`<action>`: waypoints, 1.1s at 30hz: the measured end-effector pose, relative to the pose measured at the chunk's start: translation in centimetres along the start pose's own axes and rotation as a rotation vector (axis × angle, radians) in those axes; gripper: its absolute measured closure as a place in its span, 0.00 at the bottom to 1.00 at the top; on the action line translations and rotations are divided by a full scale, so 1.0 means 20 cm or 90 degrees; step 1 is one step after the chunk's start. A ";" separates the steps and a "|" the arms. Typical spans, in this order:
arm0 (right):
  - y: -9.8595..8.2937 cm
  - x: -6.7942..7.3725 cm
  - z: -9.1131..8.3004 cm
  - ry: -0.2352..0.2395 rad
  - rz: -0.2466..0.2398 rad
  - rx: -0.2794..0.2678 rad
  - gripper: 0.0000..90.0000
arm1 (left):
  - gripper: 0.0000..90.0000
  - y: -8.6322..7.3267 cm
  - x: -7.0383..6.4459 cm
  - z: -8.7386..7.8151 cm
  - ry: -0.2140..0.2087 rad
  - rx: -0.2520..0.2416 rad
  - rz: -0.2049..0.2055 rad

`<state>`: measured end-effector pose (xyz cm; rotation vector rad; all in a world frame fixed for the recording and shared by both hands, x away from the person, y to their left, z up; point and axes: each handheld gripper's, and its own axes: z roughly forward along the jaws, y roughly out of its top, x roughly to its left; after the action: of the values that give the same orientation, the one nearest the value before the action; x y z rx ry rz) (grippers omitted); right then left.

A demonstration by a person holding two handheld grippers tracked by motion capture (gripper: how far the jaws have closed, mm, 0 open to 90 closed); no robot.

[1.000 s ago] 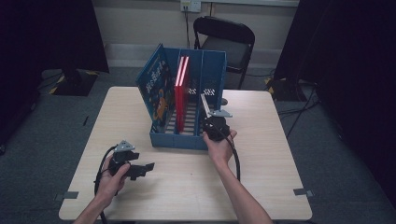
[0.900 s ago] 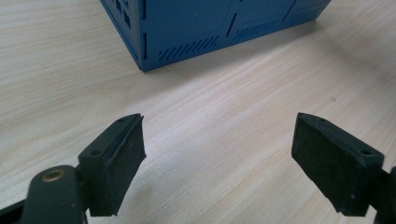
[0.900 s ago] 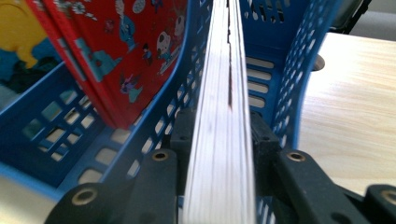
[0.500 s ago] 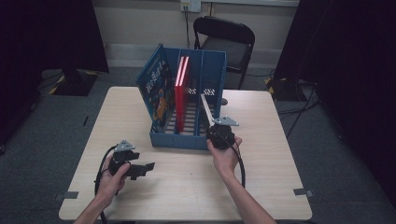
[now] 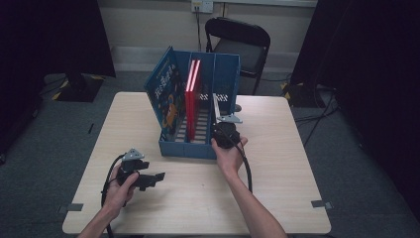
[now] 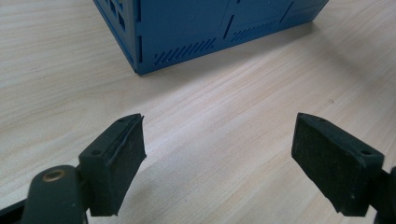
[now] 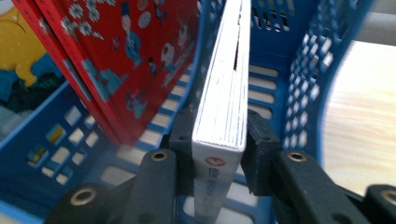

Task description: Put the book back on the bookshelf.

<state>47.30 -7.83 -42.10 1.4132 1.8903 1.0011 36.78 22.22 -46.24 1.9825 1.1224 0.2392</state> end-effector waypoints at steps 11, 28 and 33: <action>0.03 -0.01 0.06 0.030 0.004 -0.002 0.72 | 0.19 0.00 0.01 0.00 -0.005 -0.001 -0.008; 0.02 0.00 0.04 0.046 -0.002 0.005 0.76 | 0.20 0.00 0.02 0.01 -0.003 0.002 -0.010; 0.04 -0.01 0.06 0.040 0.002 0.011 0.77 | 0.20 0.00 0.01 0.01 -0.005 0.003 -0.003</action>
<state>48.80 -7.53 -42.06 1.4094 1.9476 1.0440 36.99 22.22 -46.33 1.9834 1.1241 0.2261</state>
